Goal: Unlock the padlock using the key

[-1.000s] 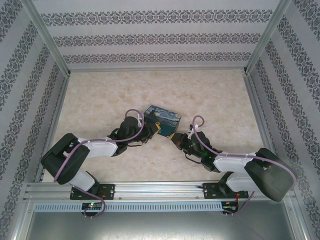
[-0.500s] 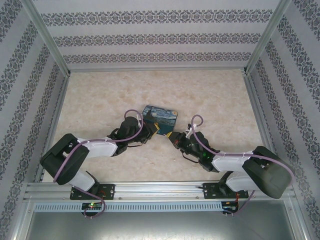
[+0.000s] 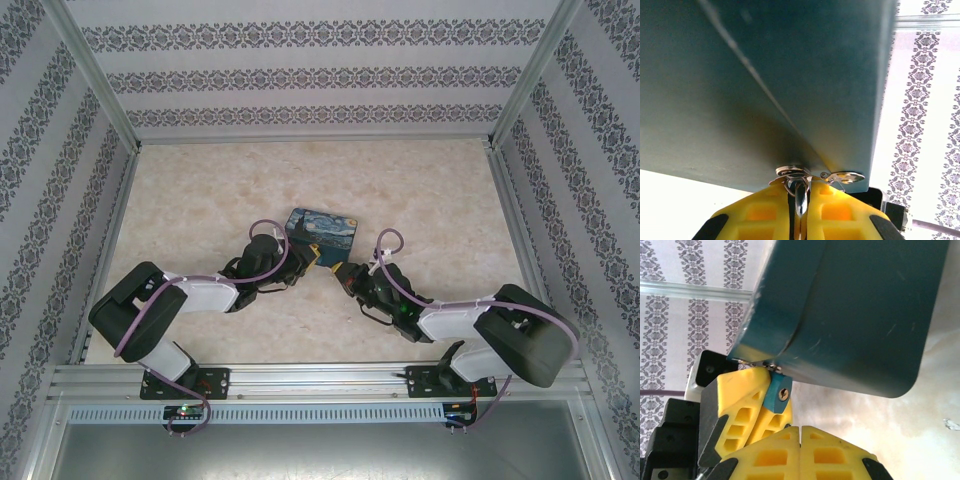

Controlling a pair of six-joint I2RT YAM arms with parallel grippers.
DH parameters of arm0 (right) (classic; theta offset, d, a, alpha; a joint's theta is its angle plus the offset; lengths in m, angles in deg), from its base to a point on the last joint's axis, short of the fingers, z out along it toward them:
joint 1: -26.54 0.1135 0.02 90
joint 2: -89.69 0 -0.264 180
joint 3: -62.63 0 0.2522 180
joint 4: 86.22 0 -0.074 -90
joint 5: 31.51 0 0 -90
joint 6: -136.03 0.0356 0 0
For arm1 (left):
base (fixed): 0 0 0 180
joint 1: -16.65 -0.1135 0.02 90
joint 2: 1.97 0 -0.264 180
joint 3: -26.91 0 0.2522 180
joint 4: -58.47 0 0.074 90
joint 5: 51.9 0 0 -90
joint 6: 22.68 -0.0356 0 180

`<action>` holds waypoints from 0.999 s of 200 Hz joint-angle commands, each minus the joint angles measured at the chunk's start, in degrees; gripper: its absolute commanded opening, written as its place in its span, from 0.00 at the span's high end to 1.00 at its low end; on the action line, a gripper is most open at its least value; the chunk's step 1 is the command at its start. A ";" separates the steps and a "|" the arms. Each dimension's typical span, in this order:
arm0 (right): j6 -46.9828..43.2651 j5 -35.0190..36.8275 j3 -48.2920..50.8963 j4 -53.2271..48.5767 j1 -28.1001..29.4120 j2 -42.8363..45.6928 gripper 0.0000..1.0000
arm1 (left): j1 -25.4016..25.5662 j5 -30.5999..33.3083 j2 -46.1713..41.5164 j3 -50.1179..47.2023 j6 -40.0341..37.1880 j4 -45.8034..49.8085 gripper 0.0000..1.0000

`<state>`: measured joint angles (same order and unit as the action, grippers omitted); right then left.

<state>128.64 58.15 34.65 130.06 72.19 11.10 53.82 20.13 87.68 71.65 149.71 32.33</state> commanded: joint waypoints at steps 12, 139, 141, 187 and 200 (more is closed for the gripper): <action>0.96 3.16 -0.26 2.34 0.69 -1.53 1.00 | 0.80 0.95 0.43 0.39 0.64 -4.44 1.00; 1.71 2.74 -3.04 4.80 0.70 -5.86 1.00 | 0.99 0.90 0.35 -0.13 0.40 -4.48 1.00; 1.75 2.78 -3.08 4.80 0.70 -5.81 1.00 | 1.02 0.81 0.29 -0.11 0.34 -4.48 1.00; 1.91 2.54 -4.05 5.33 0.72 -7.16 1.00 | 1.09 0.87 0.06 -0.25 0.19 -4.31 1.00; 2.02 2.47 -4.16 5.71 0.67 -7.58 1.00 | 1.06 0.94 0.00 -0.22 0.22 -4.20 1.00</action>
<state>130.15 59.55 31.74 133.32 72.19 4.59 54.17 20.37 88.12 71.65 150.12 32.27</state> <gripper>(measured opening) 0.058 0.096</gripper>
